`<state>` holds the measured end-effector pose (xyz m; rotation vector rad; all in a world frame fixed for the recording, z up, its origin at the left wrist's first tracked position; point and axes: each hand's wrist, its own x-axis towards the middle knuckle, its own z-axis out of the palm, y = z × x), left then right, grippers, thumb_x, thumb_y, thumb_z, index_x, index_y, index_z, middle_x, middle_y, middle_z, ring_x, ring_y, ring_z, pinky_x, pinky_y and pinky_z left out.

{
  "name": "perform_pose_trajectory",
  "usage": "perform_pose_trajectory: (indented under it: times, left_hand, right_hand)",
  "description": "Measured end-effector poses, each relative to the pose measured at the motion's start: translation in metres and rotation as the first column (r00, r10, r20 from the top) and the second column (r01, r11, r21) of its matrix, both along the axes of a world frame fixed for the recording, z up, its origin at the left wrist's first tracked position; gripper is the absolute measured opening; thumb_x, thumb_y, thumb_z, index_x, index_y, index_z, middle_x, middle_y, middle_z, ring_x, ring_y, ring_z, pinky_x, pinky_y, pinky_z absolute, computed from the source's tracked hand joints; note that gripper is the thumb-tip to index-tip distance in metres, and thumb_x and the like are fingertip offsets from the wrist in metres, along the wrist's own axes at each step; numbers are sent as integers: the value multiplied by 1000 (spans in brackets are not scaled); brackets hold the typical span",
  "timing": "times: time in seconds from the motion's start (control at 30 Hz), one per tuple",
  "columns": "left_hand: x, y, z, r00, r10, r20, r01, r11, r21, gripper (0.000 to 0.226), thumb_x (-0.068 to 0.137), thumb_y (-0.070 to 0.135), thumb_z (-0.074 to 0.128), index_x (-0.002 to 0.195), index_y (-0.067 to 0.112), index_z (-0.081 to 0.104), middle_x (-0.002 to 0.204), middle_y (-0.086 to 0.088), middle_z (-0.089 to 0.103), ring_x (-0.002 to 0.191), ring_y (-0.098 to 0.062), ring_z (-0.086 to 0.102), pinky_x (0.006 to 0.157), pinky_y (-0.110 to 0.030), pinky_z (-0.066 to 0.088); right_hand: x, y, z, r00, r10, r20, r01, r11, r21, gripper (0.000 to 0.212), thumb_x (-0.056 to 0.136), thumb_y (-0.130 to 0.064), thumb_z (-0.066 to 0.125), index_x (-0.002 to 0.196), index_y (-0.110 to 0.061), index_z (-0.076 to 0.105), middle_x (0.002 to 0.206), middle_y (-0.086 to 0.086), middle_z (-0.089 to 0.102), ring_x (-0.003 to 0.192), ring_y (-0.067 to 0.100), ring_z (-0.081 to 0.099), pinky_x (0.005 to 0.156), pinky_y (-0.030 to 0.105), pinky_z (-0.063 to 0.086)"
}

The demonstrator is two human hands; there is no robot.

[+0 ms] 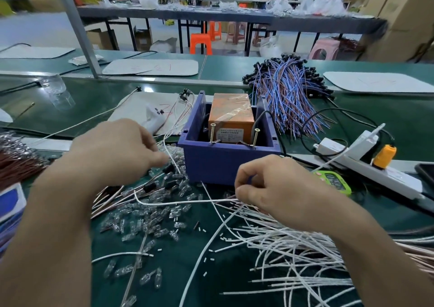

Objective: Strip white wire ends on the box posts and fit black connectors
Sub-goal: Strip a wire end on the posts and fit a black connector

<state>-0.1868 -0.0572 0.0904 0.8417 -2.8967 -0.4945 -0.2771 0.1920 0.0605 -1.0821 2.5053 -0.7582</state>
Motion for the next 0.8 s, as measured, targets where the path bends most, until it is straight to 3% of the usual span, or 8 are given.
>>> perform_pose_trajectory:
  times: [0.1,0.2,0.37,0.53,0.6,0.7,0.8]
  left_hand:
    - [-4,31,10,957,-280,-78,291,918,269,9,73,51,78,80,49,75,63,17,70,56,1,61,55,-20,43]
    - [-7,61,11,869,-482,-107,473,750,462,11,79,39,80,89,38,78,81,18,77,74,3,69,74,-21,48]
    - [-18,72,0,868,-460,-186,489,731,476,14,82,31,81,93,30,72,85,14,79,78,-7,73,90,-37,57]
    - [-17,63,3,818,-548,-175,541,629,558,21,75,40,77,95,34,74,82,5,79,70,-11,64,77,-46,52]
    - [-16,58,2,818,-559,-134,530,643,553,21,72,40,77,93,39,77,81,5,78,71,-11,65,78,-51,53]
    - [-13,47,0,830,-552,-72,495,672,551,21,69,39,75,90,42,81,81,3,79,74,-17,65,85,-53,55]
    - [-9,36,0,834,-552,10,466,712,525,21,64,46,74,84,44,82,79,7,78,74,-15,65,86,-49,55]
  right_hand:
    - [3,-3,1,999,-44,1,44,996,-75,17,91,-31,68,74,-29,68,56,-12,62,47,5,47,49,14,39]
    - [3,-4,1,997,-75,-11,73,984,-163,13,90,-32,69,78,-28,72,52,-12,56,47,6,43,48,17,37]
    - [-1,-2,3,990,-124,61,136,956,-259,15,91,-33,73,81,-22,71,49,-9,58,41,5,44,43,13,30]
    - [1,1,7,983,-15,181,67,957,-284,14,97,-31,66,89,-23,58,52,-1,62,37,5,40,42,18,29]
    - [1,4,10,969,48,241,22,960,-280,11,98,-26,63,89,-21,59,52,3,62,37,5,37,40,16,29]
    - [-5,14,16,972,93,216,-51,980,-193,12,97,-25,64,85,-23,64,56,4,66,41,6,40,44,14,33]
    - [-11,25,20,966,112,232,-91,991,-101,15,96,-25,66,82,-23,69,57,2,66,50,15,44,52,29,38]
